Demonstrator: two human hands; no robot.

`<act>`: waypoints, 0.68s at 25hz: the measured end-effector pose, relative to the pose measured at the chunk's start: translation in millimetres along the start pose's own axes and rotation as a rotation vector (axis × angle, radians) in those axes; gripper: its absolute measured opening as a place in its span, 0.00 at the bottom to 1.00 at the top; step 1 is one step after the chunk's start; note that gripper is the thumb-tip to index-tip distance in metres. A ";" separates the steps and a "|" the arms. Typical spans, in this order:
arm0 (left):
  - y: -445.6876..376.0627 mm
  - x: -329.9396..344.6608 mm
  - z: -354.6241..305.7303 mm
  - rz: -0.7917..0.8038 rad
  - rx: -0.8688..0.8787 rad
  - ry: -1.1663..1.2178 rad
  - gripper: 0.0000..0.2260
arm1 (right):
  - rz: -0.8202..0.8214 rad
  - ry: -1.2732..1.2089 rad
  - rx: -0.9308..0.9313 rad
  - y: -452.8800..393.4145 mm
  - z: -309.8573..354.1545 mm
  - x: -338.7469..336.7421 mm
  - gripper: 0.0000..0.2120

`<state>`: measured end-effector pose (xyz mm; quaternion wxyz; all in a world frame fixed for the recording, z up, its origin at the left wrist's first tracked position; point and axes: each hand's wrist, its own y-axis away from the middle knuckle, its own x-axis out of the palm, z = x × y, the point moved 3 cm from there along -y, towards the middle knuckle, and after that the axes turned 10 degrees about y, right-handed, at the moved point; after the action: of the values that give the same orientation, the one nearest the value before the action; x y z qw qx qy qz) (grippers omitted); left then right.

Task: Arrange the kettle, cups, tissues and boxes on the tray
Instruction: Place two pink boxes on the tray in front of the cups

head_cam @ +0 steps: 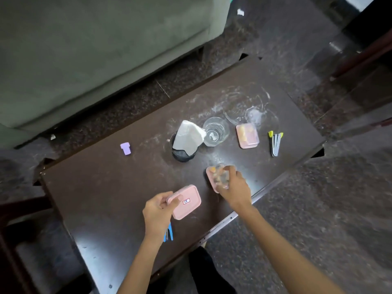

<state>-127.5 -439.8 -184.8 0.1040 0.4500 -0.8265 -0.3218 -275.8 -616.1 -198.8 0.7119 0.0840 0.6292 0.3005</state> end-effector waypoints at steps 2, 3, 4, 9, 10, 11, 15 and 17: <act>0.4 -21.9 -3.5 -0.020 -0.009 0.072 0.08 | 0.100 -0.482 0.088 15.1 16.9 -8.7 0.19; 1.9 -36.2 -5.4 -0.029 -0.010 0.106 0.08 | 0.188 -0.682 0.145 25.5 28.3 -9.8 0.15; 4.5 -51.8 -7.2 -0.041 -0.011 0.137 0.08 | 0.300 -0.825 0.178 36.1 40.1 -9.4 0.13; 33.8 -152.3 -14.0 -0.098 0.013 0.272 0.09 | 0.684 -1.070 0.077 89.2 108.4 12.1 0.14; 44.4 -181.3 -14.5 -0.125 0.023 0.299 0.10 | 0.734 -1.076 0.058 104.0 128.6 19.1 0.13; 54.3 -206.7 -14.8 -0.140 0.025 0.318 0.10 | 0.790 -1.079 0.031 118.6 147.5 24.7 0.13; 105.5 -329.2 -0.9 -0.262 0.058 0.359 0.10 | 1.004 -1.050 -0.144 194.0 236.0 53.3 0.16; 130.9 -385.0 7.5 -0.314 0.084 0.388 0.06 | 1.062 -0.952 -0.304 233.6 276.7 68.2 0.19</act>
<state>1.2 -73.6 -63.4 0.1907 0.6300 -0.7239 -0.2068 -87.3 -320.1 -86.5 0.6704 0.3999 0.0771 0.6202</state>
